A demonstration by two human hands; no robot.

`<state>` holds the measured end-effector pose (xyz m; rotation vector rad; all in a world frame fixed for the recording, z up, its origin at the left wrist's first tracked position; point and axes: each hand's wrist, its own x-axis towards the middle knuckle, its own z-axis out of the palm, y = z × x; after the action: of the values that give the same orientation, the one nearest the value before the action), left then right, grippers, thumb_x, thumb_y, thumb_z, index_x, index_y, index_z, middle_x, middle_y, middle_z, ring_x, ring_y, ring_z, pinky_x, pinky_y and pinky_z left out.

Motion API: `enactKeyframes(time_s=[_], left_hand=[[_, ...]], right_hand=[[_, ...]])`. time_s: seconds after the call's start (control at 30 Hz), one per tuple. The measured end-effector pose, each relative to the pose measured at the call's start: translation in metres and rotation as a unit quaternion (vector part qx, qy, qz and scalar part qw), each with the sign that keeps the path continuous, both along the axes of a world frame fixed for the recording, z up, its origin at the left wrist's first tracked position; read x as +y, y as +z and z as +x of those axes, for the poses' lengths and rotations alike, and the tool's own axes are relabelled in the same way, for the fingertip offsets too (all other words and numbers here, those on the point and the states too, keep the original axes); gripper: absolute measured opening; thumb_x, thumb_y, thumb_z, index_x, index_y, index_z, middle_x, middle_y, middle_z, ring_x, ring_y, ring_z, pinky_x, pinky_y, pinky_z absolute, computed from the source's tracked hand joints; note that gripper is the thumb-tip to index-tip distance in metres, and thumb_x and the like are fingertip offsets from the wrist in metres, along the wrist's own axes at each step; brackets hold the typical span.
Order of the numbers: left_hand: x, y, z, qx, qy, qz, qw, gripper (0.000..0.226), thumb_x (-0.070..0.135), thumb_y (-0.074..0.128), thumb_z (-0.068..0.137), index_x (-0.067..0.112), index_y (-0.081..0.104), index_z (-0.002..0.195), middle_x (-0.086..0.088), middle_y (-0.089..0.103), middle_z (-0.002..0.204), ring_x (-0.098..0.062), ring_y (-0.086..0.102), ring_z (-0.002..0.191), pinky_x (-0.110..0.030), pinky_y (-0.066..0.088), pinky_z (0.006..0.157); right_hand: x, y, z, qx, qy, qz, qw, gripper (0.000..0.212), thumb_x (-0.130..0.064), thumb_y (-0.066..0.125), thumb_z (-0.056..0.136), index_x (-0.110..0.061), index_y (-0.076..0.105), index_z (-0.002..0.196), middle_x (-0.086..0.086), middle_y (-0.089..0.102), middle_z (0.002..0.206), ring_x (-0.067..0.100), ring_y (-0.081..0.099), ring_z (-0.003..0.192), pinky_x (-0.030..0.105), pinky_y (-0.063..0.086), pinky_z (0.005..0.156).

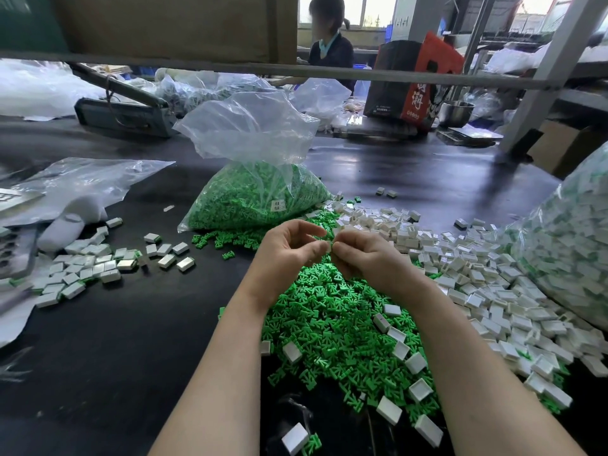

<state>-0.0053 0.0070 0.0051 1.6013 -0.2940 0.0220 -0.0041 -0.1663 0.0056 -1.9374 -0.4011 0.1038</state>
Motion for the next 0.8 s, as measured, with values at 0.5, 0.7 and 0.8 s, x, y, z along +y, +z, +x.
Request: enactKeyframes(time_s=[0.5,0.7,0.8], left_hand=[[-0.0062,0.0019,-0.0018,0.049,-0.086,0.022,0.995,0.027,0.011,0.038,0.103,0.016,0.046,0.078,0.004,0.036,0.066,-0.003,0.036,0.056,-0.01,0.034,0.053],[-0.0037,0.0048,-0.0029,0.049,-0.11,0.035,0.992,0.031,0.011,0.037,0.103,0.017,0.045,0.075,0.007,0.036,0.061,0.001,0.036,0.046,-0.009,0.031,0.047],[-0.003,0.0042,-0.0026,0.048,-0.138,0.075,0.986,0.036,0.013,0.035,0.104,0.02,0.042,0.069,0.008,0.036,0.058,-0.004,0.029,0.049,-0.019,0.023,0.048]], right_hand=[[0.0047,0.0023,-0.0037,0.098,0.013,0.115,0.988,0.036,-0.019,0.044,0.102,-0.011,0.055,0.069,-0.004,0.042,0.047,0.012,0.029,0.043,0.021,0.023,0.042],[0.0064,0.001,-0.0041,0.132,0.031,0.159,0.978,0.034,-0.013,0.043,0.1,-0.013,0.047,0.066,-0.005,0.034,0.048,0.01,0.023,0.043,0.019,0.018,0.039],[0.0037,0.0004,-0.0048,0.144,0.051,0.165,0.974,0.035,-0.011,0.043,0.1,-0.012,0.043,0.065,-0.005,0.031,0.047,0.009,0.02,0.042,0.019,0.016,0.039]])
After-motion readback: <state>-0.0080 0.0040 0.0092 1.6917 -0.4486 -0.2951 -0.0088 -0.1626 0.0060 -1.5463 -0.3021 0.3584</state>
